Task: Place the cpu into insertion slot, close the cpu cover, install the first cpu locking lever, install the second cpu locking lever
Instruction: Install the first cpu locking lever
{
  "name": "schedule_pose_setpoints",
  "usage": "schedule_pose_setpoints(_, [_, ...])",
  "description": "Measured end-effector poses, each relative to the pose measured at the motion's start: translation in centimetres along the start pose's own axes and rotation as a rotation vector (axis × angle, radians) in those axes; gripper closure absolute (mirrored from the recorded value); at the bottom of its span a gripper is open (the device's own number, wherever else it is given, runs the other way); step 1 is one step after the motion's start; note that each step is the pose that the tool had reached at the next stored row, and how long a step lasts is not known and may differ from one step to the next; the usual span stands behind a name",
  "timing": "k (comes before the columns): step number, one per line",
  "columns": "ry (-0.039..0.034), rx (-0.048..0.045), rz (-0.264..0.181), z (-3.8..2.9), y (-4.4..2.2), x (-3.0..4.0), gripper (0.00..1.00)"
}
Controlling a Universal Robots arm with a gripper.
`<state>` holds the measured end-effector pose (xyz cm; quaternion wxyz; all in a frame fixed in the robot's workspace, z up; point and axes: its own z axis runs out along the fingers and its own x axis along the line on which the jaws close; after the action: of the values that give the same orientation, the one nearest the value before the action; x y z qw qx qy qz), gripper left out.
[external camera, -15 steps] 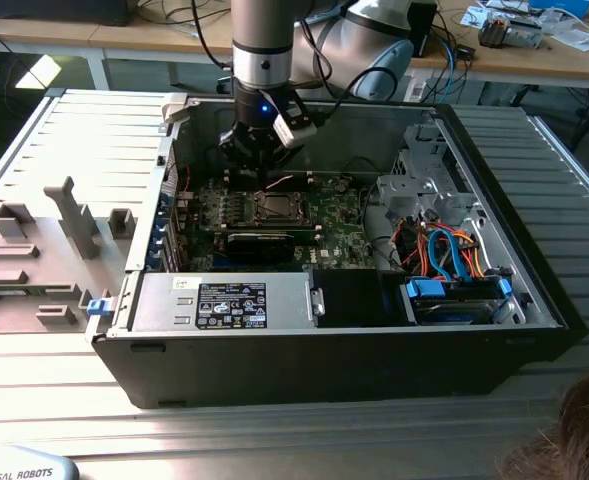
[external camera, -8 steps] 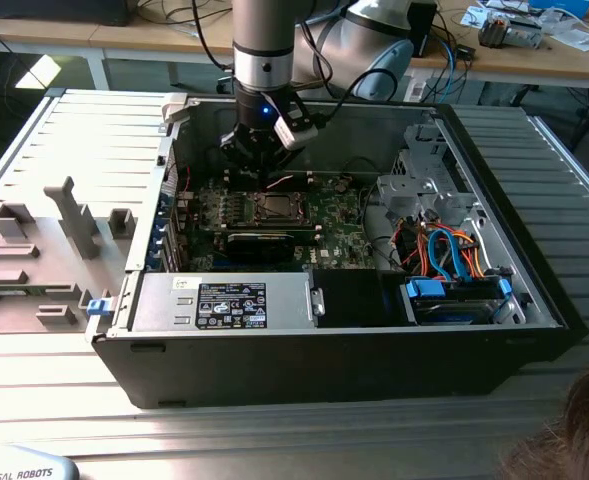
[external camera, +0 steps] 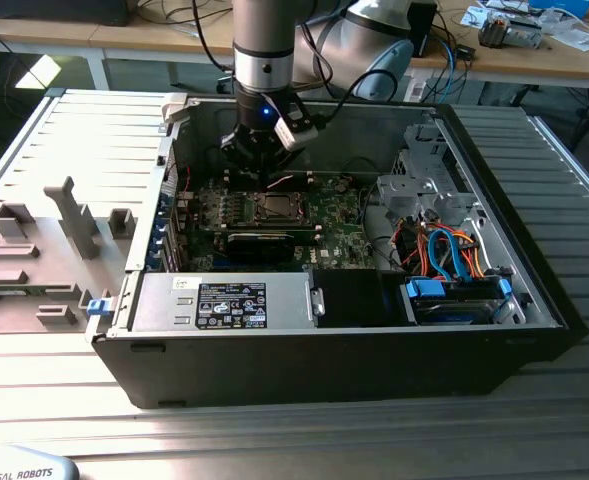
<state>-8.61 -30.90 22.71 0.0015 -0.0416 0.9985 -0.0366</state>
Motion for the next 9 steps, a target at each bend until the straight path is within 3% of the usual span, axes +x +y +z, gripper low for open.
schedule_pose_setpoints(9, [0.0001, 0.0001, 0.0, 0.08, 0.02, 0.0, 0.89])
